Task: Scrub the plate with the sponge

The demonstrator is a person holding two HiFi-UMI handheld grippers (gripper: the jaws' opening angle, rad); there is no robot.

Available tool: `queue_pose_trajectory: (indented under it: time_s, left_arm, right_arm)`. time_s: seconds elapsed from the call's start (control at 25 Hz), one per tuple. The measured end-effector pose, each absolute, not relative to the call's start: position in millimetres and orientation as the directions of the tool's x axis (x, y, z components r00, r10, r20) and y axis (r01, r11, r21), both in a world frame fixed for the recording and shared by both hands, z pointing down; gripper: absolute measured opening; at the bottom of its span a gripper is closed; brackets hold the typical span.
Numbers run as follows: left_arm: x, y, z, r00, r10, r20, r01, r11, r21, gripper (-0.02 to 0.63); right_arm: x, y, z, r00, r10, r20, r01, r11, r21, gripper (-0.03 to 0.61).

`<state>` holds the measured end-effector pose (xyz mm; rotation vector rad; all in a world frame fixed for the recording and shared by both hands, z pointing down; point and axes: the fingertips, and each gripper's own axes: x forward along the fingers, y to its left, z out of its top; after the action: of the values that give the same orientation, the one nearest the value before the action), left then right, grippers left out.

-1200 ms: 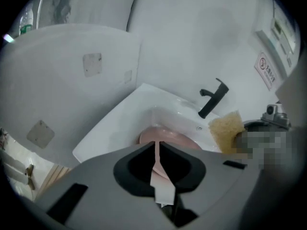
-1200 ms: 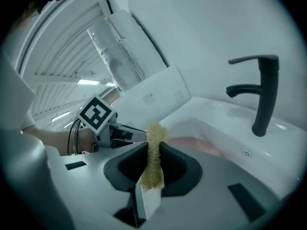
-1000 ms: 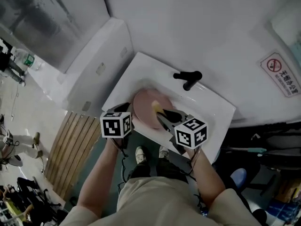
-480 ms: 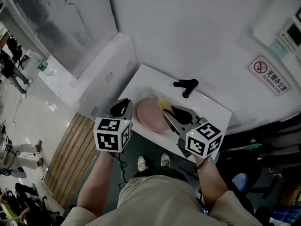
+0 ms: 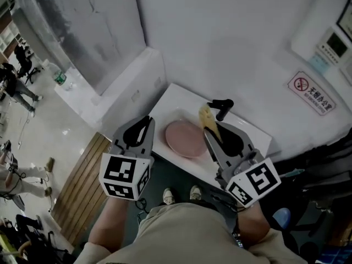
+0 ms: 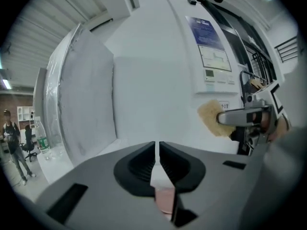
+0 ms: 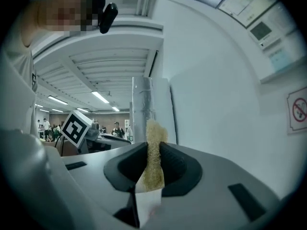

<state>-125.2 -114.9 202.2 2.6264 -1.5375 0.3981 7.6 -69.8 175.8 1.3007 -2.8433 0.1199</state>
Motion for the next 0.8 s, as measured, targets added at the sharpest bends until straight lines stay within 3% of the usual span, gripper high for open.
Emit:
queue_pose_trajectory:
  time_s: [0.36,0.8]
  left_arm:
    - [-134.1,-92.7,167.9,0.468,-0.872,0.146,-0.869,-0.484,-0.102,0.031]
    - [-136.2,-69.7,177.0,0.474,-0.869,0.144,-0.865,-0.490,-0.107,0.008]
  right_arm:
    - [7.7,-41.8,131.3,-0.643,-0.764,-0.043,-0.765,0.643,0.016,0.078]
    - [8.4,-29.1,150.8,-0.655,-0.755,0.022,-0.756,0.655,-0.003,0.077]
